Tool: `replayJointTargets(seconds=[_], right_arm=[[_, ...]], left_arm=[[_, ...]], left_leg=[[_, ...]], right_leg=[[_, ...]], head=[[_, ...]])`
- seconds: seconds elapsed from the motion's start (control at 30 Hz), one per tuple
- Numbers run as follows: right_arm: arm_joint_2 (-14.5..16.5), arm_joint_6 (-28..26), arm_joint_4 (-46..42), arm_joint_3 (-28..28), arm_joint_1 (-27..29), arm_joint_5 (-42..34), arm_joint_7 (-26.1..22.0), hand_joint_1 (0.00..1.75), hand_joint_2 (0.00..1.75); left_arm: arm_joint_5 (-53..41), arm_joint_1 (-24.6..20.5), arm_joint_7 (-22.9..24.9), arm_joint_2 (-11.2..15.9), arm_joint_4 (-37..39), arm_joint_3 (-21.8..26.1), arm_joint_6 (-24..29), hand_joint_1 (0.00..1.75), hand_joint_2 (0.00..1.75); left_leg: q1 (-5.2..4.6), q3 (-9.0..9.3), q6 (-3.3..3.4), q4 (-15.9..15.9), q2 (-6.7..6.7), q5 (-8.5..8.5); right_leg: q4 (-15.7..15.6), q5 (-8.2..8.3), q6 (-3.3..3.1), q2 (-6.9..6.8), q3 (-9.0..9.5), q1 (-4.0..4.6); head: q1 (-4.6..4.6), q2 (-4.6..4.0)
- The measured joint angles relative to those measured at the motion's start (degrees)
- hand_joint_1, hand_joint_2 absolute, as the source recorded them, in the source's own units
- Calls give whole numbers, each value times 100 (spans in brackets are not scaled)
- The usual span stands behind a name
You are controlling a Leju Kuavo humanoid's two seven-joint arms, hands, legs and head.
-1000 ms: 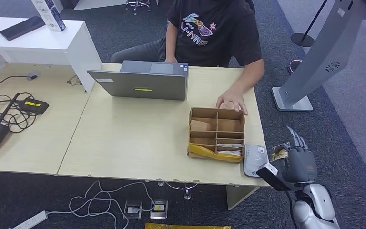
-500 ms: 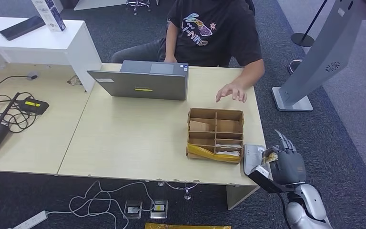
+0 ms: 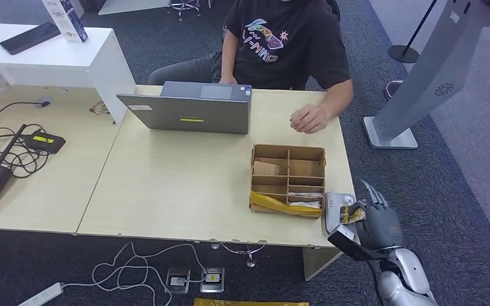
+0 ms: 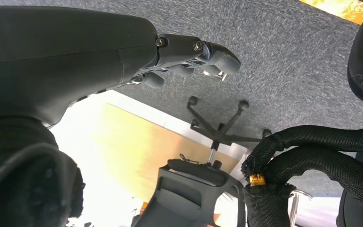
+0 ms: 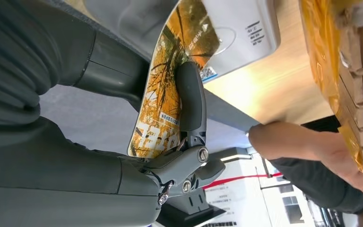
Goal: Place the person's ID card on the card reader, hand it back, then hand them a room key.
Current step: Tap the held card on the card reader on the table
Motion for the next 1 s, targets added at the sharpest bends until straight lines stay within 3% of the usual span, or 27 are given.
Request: replayJointTargets(seconds=[0.43,1.0], right_arm=[[28,-112,408,93,-225,-256,-146,175,175],[-108,200,146,79,-676,-65,35,175,175]], left_arm=[[-5,1,0,2,0,-2,0,0,0],[-42,6,-8,3,0,-39,0,0,0]], left_leg=[[0,5,0,1,1,0],[-1,-2,1,4,0,1]], right_leg=[[0,1,2,2,6,0],[1,4,2,-1,4,-1]], head=[[0,0],[-2,0]])
